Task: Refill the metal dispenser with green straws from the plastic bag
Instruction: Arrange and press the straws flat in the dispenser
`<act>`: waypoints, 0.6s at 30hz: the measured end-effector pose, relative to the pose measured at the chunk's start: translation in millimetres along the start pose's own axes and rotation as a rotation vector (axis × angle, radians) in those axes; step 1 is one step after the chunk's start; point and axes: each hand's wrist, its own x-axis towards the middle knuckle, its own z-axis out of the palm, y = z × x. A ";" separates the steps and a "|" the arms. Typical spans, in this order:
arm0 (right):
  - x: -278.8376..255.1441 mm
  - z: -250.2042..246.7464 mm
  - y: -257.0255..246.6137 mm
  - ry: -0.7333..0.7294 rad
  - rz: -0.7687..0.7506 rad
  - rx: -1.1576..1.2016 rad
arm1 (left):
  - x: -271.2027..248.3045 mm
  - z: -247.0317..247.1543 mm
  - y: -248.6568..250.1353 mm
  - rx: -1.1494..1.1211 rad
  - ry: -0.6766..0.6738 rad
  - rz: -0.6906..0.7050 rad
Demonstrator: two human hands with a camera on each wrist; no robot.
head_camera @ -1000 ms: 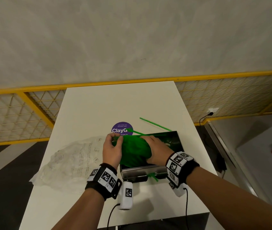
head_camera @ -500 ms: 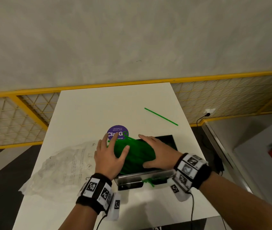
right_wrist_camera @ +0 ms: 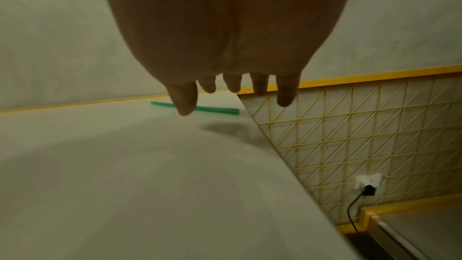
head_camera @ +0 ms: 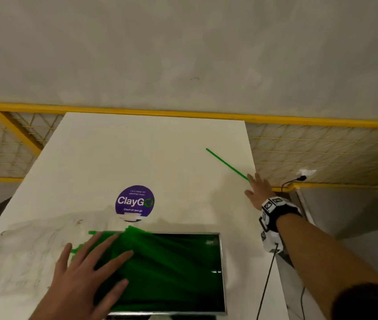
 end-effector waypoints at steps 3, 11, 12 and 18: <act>29.0 6.7 -3.4 -0.020 0.037 0.055 | 4.2 5.2 -1.6 -0.032 0.064 -0.019; 19.0 14.5 -8.8 0.310 0.032 -0.009 | 3.6 3.2 -0.6 -0.115 0.068 -0.041; 16.1 15.6 -11.4 0.307 0.047 -0.001 | 3.0 2.8 -0.5 -0.122 0.065 -0.036; -15.6 10.1 -14.3 0.196 0.131 0.165 | -0.8 1.5 -3.0 -0.203 0.031 -0.017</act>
